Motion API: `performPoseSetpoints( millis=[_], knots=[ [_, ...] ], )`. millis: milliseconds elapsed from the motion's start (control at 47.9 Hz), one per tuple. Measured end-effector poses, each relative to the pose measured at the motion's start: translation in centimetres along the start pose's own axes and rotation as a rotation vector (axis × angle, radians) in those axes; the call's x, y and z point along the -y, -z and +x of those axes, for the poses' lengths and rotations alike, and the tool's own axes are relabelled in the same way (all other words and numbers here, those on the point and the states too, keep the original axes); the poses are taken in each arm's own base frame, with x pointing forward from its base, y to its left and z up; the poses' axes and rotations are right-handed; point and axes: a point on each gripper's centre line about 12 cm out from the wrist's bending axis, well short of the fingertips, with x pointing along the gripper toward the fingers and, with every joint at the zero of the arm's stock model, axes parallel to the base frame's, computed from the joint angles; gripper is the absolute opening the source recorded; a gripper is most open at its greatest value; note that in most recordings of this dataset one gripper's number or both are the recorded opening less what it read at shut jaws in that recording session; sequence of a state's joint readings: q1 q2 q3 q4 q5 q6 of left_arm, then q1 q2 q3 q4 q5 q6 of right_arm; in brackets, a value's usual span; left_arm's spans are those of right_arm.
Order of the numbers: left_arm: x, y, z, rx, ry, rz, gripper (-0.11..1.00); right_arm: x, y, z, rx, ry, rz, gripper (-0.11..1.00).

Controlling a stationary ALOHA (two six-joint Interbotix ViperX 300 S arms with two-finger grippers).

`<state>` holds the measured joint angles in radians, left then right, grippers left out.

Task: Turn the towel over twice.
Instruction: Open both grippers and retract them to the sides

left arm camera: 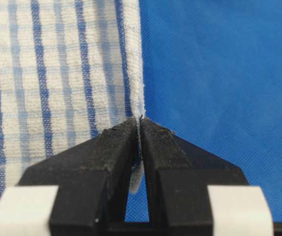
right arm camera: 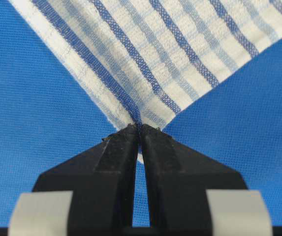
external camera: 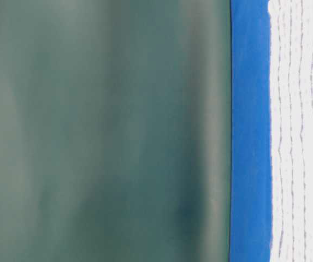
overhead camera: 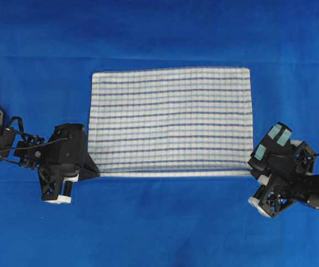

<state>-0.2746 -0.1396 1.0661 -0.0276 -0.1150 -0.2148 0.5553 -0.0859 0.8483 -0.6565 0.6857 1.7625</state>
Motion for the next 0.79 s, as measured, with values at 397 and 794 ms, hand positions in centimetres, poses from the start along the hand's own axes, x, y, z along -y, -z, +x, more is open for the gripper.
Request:
performPoseSetpoints(
  millis=[397, 794],
  knots=[
    [0.0, -2.0, -0.8, 0.043, -0.001, 0.008, 0.85, -0.7, -2.5, -2.0, 0.126, -0.01, -0.084, 0.64],
    [-1.0, -7.3, -6.8, 0.266, -0.029, 0.095, 0.79, 1.9, -8.3, -9.4, 0.471, -0.104, -0.278, 0.61]
  ],
)
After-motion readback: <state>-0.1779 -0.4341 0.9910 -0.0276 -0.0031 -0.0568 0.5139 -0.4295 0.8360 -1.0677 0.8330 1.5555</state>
